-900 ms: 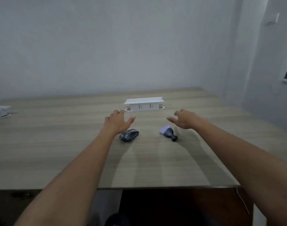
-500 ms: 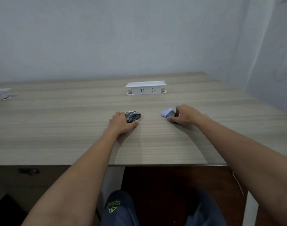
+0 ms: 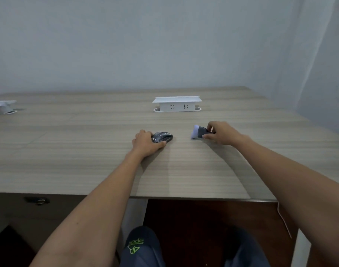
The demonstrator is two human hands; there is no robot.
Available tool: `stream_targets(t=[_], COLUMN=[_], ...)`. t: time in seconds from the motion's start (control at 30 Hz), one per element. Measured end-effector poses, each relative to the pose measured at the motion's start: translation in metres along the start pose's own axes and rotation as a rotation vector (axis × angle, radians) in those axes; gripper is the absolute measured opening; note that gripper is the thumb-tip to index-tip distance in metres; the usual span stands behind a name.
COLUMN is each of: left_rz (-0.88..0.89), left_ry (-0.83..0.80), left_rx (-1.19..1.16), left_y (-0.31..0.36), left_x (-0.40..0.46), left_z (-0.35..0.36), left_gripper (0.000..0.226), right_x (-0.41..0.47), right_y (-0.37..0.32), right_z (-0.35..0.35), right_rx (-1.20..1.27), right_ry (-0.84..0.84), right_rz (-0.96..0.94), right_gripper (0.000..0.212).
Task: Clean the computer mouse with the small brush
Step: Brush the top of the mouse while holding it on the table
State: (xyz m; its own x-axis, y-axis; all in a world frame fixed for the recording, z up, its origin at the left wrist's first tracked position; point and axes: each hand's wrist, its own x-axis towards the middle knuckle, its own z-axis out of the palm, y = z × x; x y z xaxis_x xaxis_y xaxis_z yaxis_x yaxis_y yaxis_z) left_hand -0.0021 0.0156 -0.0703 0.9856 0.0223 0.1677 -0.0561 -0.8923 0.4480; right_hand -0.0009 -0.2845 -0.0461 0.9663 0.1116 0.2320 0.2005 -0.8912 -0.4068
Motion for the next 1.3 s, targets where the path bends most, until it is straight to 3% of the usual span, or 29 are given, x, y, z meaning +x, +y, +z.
stream_targets(t=[0.27, 0.6, 0.77, 1.3], left_rz=[0.058, 0.136, 0.166, 0.186], left_ry=[-0.026, -0.051, -0.083, -0.085], left_rx=[-0.044, -0.132, -0.169, -0.249], left_y=[0.005, 0.007, 0.002, -0.006], left_x=[0.0, 0.004, 0.011, 0.02], left_z=[0.001, 0.004, 0.005, 0.011], left_gripper=[0.057, 0.057, 0.056, 0.062], right_x=[0.02, 0.037, 0.047, 0.056], right_y=[-0.024, -0.057, -0.065, -0.075], right_z=[0.003, 0.009, 0.015, 0.006], right_rx=[0.232, 0.487, 0.472, 0.401], right_ry=[0.029, 0.107, 0.037, -0.035], right_rz=[-0.016, -0.137, -0.197, -0.261], right_gripper=[0.014, 0.02, 0.029, 0.023])
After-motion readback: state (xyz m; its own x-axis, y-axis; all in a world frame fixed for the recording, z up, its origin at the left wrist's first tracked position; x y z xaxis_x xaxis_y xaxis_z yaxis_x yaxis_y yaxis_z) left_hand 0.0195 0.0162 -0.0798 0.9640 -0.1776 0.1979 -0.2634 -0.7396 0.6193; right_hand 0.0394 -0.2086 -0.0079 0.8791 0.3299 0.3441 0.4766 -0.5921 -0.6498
